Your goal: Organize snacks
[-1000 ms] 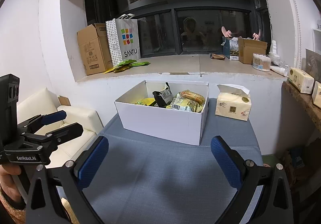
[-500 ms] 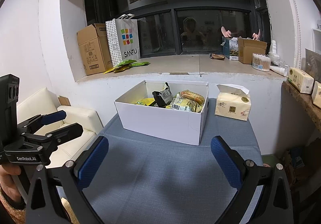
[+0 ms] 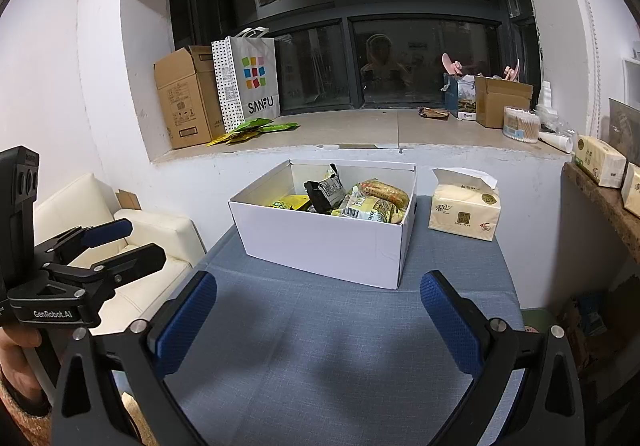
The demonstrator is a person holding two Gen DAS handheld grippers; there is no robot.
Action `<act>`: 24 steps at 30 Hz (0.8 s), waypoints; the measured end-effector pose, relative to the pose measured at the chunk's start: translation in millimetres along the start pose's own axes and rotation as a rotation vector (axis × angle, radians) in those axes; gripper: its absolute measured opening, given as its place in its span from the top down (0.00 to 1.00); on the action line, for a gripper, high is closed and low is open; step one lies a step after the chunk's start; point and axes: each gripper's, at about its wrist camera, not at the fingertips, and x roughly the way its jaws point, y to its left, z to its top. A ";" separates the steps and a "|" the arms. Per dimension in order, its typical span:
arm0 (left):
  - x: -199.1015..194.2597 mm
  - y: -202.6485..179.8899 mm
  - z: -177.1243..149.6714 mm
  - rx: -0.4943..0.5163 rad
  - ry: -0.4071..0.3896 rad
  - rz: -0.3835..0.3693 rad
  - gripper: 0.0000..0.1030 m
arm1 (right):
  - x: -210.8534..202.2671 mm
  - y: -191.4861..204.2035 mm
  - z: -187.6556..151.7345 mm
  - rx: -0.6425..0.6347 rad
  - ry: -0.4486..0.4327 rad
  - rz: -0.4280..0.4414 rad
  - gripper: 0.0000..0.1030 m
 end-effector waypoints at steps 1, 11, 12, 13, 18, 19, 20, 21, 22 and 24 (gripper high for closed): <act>0.0 0.0 -0.1 0.000 0.000 0.001 0.00 | 0.0 0.0 0.1 0.000 0.000 0.000 0.00; 0.2 -0.1 0.1 0.002 0.002 -0.001 0.00 | -0.2 0.5 0.2 -0.002 0.001 -0.001 0.00; 0.1 0.0 0.1 0.003 0.001 -0.001 0.00 | -0.1 0.5 0.2 -0.003 0.002 -0.001 0.00; 0.1 -0.1 0.1 0.003 0.001 -0.002 0.00 | -0.2 0.7 0.2 -0.004 0.003 -0.003 0.00; 0.1 -0.2 0.5 0.003 0.000 -0.002 0.00 | 0.1 1.0 -1.9 -0.005 0.004 -0.002 0.00; 0.3 -0.2 0.5 0.003 0.000 -0.004 0.00 | 0.0 1.0 -2.0 -0.006 0.004 -0.002 0.00; 0.6 -0.2 0.6 0.004 0.002 -0.006 0.00 | 0.1 0.8 -1.9 -0.006 0.003 -0.003 0.00; 0.9 -0.3 0.6 0.004 0.002 -0.005 0.00 | 0.1 0.8 -1.7 -0.007 0.003 -0.004 0.00; 0.8 -0.3 0.7 0.004 0.003 -0.005 0.00 | 0.2 0.7 -1.7 -0.007 0.004 -0.003 0.00; 1.2 -0.5 0.7 0.006 0.004 -0.005 0.00 | 0.0 0.8 -1.6 -0.008 0.004 -0.004 0.00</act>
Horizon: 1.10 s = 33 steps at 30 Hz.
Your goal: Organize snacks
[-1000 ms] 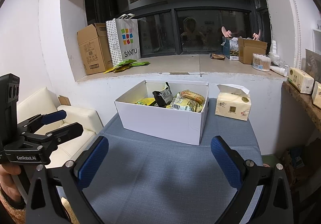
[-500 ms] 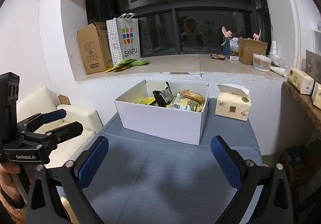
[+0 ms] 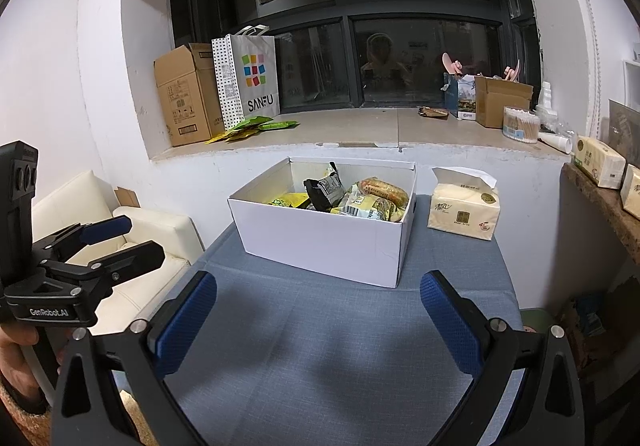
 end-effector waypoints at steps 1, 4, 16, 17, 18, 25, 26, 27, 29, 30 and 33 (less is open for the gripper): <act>-0.2 -0.5 -0.3 0.000 0.000 0.001 0.00 | 0.1 -0.1 0.5 -0.001 0.001 0.000 0.00; 0.2 -0.5 -0.7 0.000 0.001 0.002 0.00 | -0.1 0.0 0.5 0.000 0.002 0.000 0.00; -0.4 -1.3 -2.0 0.001 0.000 0.001 0.00 | -0.2 0.1 0.3 -0.002 0.002 0.000 0.00; -0.3 -1.2 -2.2 0.001 0.000 0.001 0.00 | -0.2 0.3 0.3 -0.003 0.001 -0.001 0.00; -0.4 -1.3 -2.3 0.001 0.000 0.001 0.00 | -0.1 0.3 0.4 -0.004 0.001 -0.001 0.00; -0.6 -0.8 -2.9 0.000 0.003 0.001 0.00 | 1.0 0.9 -0.3 -0.007 0.004 -0.001 0.00; -0.7 -0.6 -3.0 0.000 0.003 0.001 0.00 | 1.1 0.9 -0.3 -0.008 0.005 -0.001 0.00; -0.8 -0.7 -3.2 0.001 0.003 0.002 0.00 | 1.3 1.2 -0.8 -0.007 0.003 0.000 0.00; -0.8 -1.1 -3.5 0.005 0.005 0.001 0.00 | 1.9 1.3 -0.9 -0.010 0.004 0.001 0.00; -0.9 -1.1 -3.6 0.008 0.005 -0.002 0.00 | 2.2 1.4 -1.3 -0.011 0.003 0.000 0.00; -2.3 -2.7 -4.3 0.015 -0.002 -0.015 0.00 | 2.4 1.7 -1.6 -0.010 0.004 0.000 0.00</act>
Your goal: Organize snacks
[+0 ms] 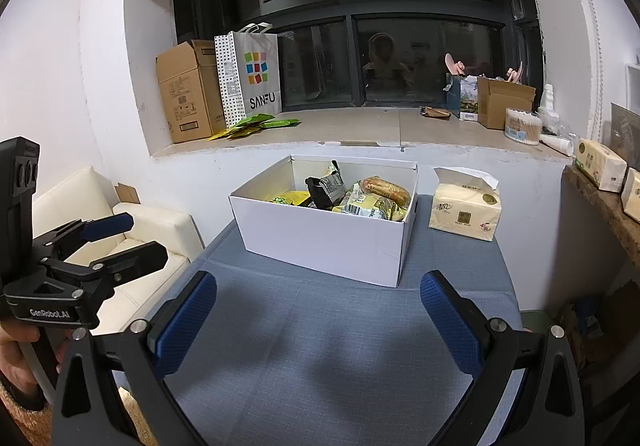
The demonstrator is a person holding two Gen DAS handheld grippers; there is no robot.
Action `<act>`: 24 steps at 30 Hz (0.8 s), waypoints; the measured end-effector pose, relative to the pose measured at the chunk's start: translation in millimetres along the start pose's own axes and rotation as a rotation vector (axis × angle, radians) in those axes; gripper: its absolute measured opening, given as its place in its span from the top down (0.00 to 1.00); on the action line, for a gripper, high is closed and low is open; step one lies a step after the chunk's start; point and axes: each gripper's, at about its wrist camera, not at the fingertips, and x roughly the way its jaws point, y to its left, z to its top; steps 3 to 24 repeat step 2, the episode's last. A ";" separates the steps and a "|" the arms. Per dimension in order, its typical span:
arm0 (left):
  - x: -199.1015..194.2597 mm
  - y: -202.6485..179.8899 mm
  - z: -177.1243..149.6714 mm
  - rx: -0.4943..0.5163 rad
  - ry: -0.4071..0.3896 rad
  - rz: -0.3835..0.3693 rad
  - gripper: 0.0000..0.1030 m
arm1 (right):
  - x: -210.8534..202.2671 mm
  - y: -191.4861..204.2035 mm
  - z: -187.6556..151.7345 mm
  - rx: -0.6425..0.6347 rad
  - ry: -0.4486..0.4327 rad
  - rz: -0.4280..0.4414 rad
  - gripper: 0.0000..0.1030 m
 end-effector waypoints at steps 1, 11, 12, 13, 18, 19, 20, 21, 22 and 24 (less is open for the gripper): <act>-0.3 -0.4 0.1 0.000 -0.002 -0.001 0.00 | 0.0 0.0 0.1 0.000 0.001 0.001 0.00; -1.0 0.0 0.1 -0.002 -0.004 0.005 0.00 | 0.3 -0.1 -0.3 -0.001 0.001 0.001 0.00; -1.0 0.0 0.1 -0.002 -0.004 0.005 0.00 | 0.3 -0.1 -0.3 -0.001 0.001 0.001 0.00; -1.0 0.0 0.1 -0.002 -0.004 0.005 0.00 | 0.3 -0.1 -0.3 -0.001 0.001 0.001 0.00; -1.0 0.0 0.1 -0.002 -0.004 0.005 0.00 | 0.3 -0.1 -0.3 -0.001 0.001 0.001 0.00; -1.0 0.0 0.1 -0.002 -0.004 0.005 0.00 | 0.3 -0.1 -0.3 -0.001 0.001 0.001 0.00; -1.0 0.0 0.1 -0.002 -0.004 0.005 0.00 | 0.3 -0.1 -0.3 -0.001 0.001 0.001 0.00; -1.0 0.0 0.1 -0.002 -0.004 0.005 0.00 | 0.3 -0.1 -0.3 -0.001 0.001 0.001 0.00; -1.0 0.0 0.1 -0.002 -0.004 0.005 0.00 | 0.3 -0.1 -0.3 -0.001 0.001 0.001 0.00; -1.0 0.0 0.1 -0.002 -0.004 0.005 0.00 | 0.3 -0.1 -0.3 -0.001 0.001 0.001 0.00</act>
